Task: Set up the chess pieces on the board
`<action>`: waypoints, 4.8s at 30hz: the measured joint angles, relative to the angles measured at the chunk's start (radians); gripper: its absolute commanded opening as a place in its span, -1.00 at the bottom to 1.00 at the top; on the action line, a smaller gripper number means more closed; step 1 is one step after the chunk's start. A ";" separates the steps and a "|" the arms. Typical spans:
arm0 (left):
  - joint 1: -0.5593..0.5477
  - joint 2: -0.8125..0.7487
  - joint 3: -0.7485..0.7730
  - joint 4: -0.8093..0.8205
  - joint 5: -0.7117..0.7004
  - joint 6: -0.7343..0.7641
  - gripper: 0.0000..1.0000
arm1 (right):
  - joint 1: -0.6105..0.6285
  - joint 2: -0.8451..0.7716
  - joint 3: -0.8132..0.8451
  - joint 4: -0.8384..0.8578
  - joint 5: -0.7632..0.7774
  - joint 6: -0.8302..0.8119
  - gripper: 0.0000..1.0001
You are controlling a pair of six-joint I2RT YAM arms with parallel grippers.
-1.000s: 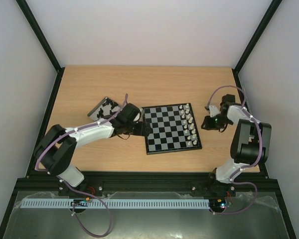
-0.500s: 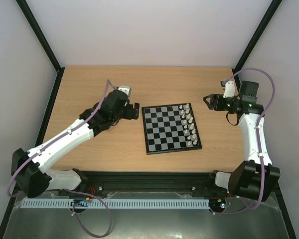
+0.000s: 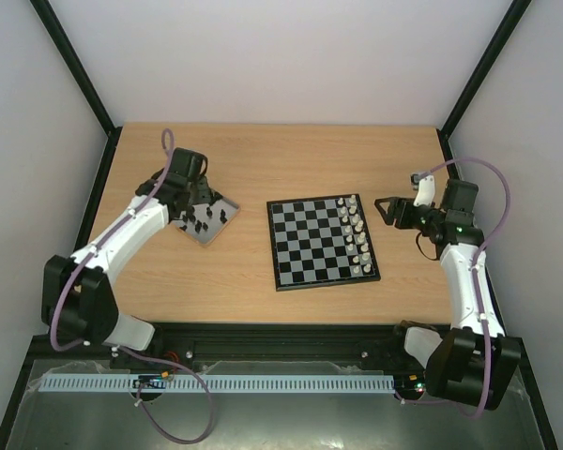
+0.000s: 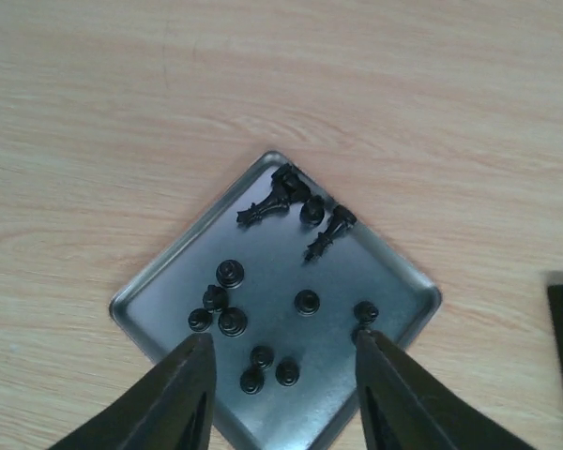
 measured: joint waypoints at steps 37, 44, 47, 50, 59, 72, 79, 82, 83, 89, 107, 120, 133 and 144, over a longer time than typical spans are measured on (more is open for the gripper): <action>0.078 0.522 0.228 -0.076 0.105 0.019 -0.58 | 0.024 0.036 0.000 0.038 0.075 -0.001 0.38; 0.084 0.547 0.236 -0.076 0.120 0.021 -0.58 | 0.024 0.036 0.000 0.038 0.075 -0.002 0.38; 0.084 0.549 0.236 -0.076 0.132 0.022 -0.61 | 0.024 0.036 0.000 0.038 0.075 -0.002 0.39; 0.084 0.552 0.236 -0.076 0.141 0.024 -0.65 | 0.024 0.037 0.000 0.038 0.075 -0.003 0.38; 0.084 0.564 0.236 -0.076 0.158 0.027 -0.79 | 0.024 0.038 0.000 0.038 0.075 -0.004 0.39; 0.047 0.511 0.239 -0.090 0.153 0.044 -0.90 | 0.024 0.042 0.000 0.038 0.075 -0.003 0.39; -0.119 0.505 0.426 -0.136 0.146 0.088 -0.90 | 0.024 0.053 0.000 0.038 0.075 -0.003 0.39; -0.184 0.553 0.541 -0.137 0.151 0.101 -0.90 | 0.024 0.053 0.000 0.038 0.076 -0.003 0.39; -0.200 0.574 0.570 -0.136 0.155 0.105 -0.90 | 0.024 0.053 0.000 0.038 0.076 -0.003 0.39; -0.235 0.723 0.693 -0.167 0.188 0.118 -0.90 | 0.024 0.053 0.000 0.038 0.080 -0.003 0.39; -0.275 0.816 0.743 -0.249 0.255 0.132 -0.89 | 0.024 0.055 0.000 0.038 0.084 -0.004 0.39; -0.280 0.845 0.743 -0.255 0.242 0.131 -0.83 | 0.024 0.055 0.000 0.038 0.084 -0.004 0.39; -0.274 0.846 0.743 -0.249 0.232 0.114 -0.91 | 0.024 0.055 0.000 0.038 0.084 -0.004 0.39; -0.259 0.851 0.743 -0.218 0.237 0.109 -0.81 | 0.024 0.055 0.000 0.038 0.084 -0.004 0.39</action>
